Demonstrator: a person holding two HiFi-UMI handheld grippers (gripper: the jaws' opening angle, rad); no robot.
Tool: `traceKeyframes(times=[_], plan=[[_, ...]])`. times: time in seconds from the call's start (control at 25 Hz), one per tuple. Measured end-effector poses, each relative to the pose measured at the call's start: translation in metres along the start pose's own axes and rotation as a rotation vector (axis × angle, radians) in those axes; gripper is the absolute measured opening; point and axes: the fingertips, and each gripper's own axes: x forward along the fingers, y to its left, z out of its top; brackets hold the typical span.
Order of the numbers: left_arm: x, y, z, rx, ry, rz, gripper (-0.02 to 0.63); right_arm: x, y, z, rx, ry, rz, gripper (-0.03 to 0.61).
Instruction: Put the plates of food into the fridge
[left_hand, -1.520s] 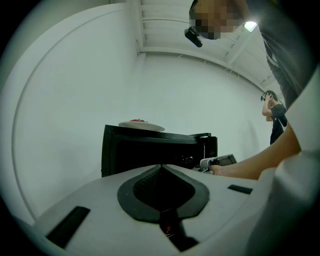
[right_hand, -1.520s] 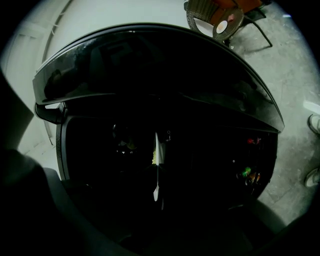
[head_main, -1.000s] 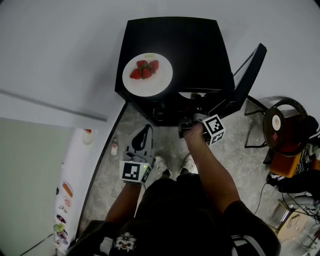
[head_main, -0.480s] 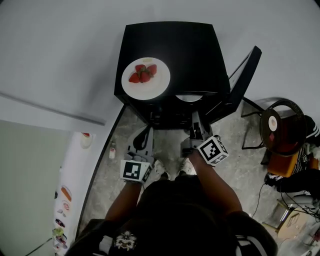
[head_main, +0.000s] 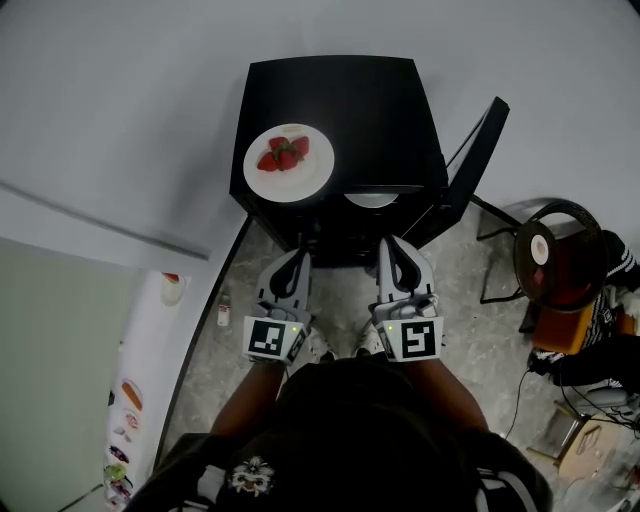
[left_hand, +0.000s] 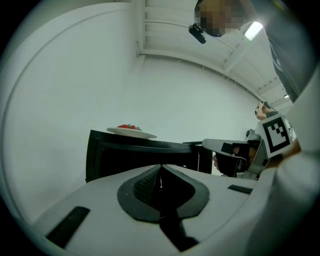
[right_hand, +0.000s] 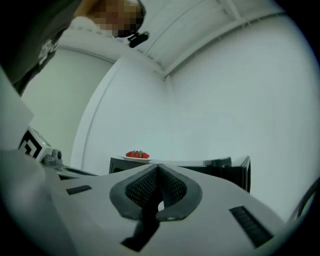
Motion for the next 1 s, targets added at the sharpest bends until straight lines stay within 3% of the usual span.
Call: traceKeyframes(times=[0.12,0.24,0.6,0.84,1.0], plan=[[0.002,-0.002,0.008,0.012,-0.017,0.001,0.021,0.0,0.005,0.02,-0.039,-0.032,-0.018,0.025],[0.003,-0.005,0.018,0.025,-0.031,0.005,0.021,-0.001,0.003,0.027,-0.018,-0.031,-0.02,0.023],[-0.001,-0.01,0.029,0.037,-0.04,0.023,0.021,-0.006,0.004,0.034,-0.082,-0.045,0.017,0.023],[-0.001,-0.014,0.032,0.037,-0.046,0.021,0.021,-0.004,0.009,0.039,-0.002,-0.081,0.033,0.025],[0.001,-0.014,0.032,0.037,-0.033,0.029,0.021,-0.004,0.009,0.038,-0.009,-0.085,0.033,0.025]])
